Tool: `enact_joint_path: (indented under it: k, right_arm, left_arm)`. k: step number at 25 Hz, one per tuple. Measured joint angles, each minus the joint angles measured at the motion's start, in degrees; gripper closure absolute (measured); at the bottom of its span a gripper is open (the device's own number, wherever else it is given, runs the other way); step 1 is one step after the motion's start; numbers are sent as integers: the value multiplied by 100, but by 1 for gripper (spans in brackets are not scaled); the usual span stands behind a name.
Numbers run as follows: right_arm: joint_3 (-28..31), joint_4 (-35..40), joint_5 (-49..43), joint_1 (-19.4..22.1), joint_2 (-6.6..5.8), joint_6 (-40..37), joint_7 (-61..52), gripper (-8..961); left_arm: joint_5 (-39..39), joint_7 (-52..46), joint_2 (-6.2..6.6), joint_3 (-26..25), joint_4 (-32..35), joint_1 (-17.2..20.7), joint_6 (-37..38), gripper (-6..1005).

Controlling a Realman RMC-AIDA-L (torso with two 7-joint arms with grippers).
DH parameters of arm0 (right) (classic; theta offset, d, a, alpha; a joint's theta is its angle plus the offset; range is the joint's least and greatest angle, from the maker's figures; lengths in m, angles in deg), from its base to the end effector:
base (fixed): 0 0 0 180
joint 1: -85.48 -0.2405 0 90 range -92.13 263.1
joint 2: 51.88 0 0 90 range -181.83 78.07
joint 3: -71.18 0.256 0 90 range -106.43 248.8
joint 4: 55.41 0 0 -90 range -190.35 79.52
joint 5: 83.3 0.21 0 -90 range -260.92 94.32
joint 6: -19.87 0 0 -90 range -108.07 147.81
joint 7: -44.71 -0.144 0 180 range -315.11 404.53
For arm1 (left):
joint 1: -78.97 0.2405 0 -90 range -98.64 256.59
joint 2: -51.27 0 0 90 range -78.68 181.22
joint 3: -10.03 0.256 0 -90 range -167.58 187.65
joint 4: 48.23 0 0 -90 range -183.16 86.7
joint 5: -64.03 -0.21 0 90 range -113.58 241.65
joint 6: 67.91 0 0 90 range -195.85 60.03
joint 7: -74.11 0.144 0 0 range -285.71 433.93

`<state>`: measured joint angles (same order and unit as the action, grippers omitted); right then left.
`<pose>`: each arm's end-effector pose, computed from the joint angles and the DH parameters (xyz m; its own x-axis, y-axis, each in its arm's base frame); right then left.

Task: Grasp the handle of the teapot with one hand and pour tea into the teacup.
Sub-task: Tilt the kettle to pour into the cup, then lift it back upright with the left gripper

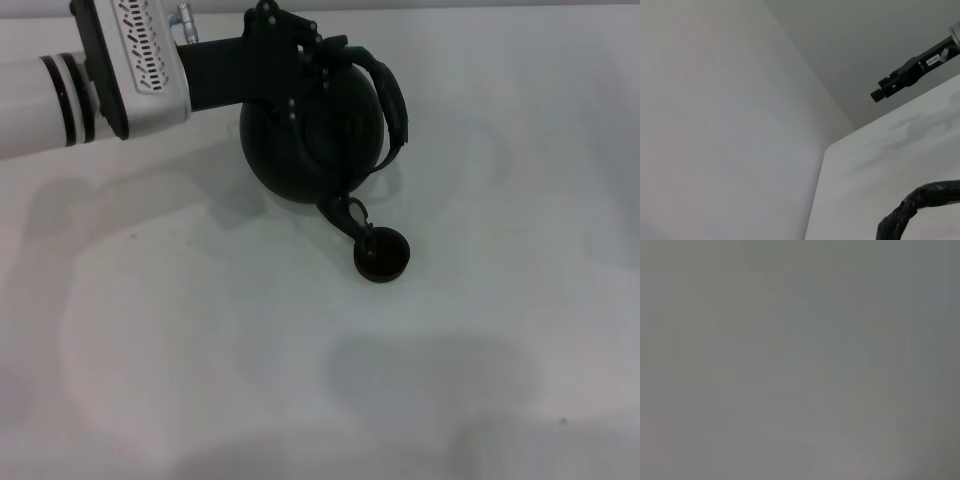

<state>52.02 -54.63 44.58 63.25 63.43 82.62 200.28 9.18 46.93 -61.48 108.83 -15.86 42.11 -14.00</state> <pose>0.4155 0.3021 0.0539 0.5779 -0.0430 -0.8150 -0.7976 0.1817 -0.5751 -0.1885 0.3880 -0.0579 0.8688 -0.4540 0.1976 -0.2754 -0.7748 -0.5691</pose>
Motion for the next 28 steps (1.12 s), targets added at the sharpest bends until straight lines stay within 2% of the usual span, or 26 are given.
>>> enact_joint_path:
  k: [18, 28]
  right_arm:
    - [0, -9, 0, 8, 0, 1, 0, 115]
    - [0, -9, 0, 8, 8, -51, 0, 115]
  left_arm:
    - [-61, -33, 6, -112, 112, 91, 1, 883]
    - [-67, 23, -223, -514, 107, 276, -44, 883]
